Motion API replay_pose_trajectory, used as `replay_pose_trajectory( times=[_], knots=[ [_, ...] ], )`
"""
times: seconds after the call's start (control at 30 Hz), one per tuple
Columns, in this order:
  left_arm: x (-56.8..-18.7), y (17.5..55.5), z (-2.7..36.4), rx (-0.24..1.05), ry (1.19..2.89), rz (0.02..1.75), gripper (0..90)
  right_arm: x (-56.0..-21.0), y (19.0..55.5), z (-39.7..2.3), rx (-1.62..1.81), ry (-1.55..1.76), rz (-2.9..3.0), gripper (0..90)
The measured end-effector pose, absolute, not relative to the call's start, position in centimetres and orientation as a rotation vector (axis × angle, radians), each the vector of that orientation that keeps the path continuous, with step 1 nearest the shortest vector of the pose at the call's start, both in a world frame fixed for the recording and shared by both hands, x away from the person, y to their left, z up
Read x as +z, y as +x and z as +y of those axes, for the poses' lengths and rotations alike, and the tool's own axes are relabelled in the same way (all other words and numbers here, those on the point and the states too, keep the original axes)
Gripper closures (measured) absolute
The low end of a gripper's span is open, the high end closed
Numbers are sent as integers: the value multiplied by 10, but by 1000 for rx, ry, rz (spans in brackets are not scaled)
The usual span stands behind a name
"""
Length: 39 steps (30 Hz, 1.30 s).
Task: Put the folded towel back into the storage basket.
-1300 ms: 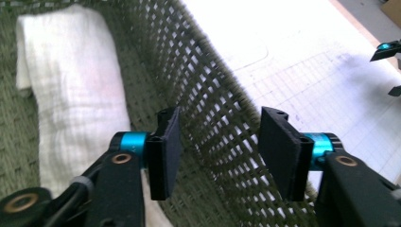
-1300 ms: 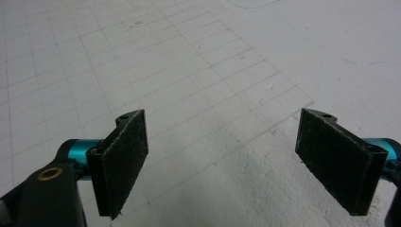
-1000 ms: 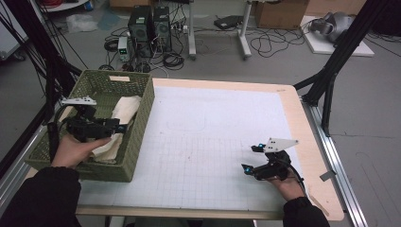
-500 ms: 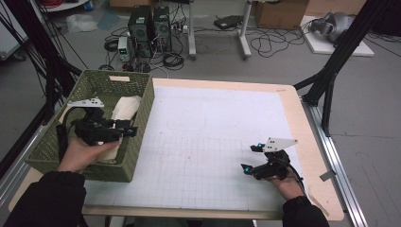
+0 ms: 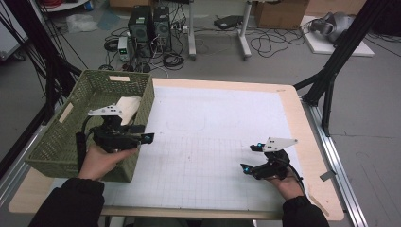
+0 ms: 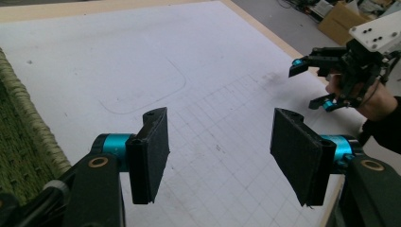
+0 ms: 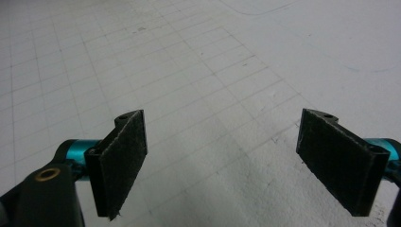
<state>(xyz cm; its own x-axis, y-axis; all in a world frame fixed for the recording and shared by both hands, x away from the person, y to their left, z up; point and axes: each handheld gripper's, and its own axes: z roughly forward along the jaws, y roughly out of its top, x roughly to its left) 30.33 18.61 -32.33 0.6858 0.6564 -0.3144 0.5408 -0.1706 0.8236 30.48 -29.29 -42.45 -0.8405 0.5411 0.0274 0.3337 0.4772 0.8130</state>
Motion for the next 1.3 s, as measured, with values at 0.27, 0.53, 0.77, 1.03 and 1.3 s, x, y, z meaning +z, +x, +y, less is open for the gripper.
replay_pose_trajectory(
  times=[0.27, 0.53, 0.77, 1.03, 1.3],
  knots=[
    [-328, 299, 169, 162, 1837, 933, 372, -424, 305, -293, 1296, 750, 2489, 162],
    [-333, 294, 158, 185, 1816, 946, 362, -424, 305, -292, 1297, 744, 2492, 162],
    [-336, 289, 146, 212, 1808, 934, 358, -424, 305, -292, 1298, 746, 2491, 162],
    [-344, 286, 135, 225, 1807, 934, 351, -424, 305, -292, 1304, 746, 2489, 162],
    [-350, 281, 122, 271, 1817, 937, 336, -424, 305, -292, 1301, 745, 2490, 161]
  ],
)
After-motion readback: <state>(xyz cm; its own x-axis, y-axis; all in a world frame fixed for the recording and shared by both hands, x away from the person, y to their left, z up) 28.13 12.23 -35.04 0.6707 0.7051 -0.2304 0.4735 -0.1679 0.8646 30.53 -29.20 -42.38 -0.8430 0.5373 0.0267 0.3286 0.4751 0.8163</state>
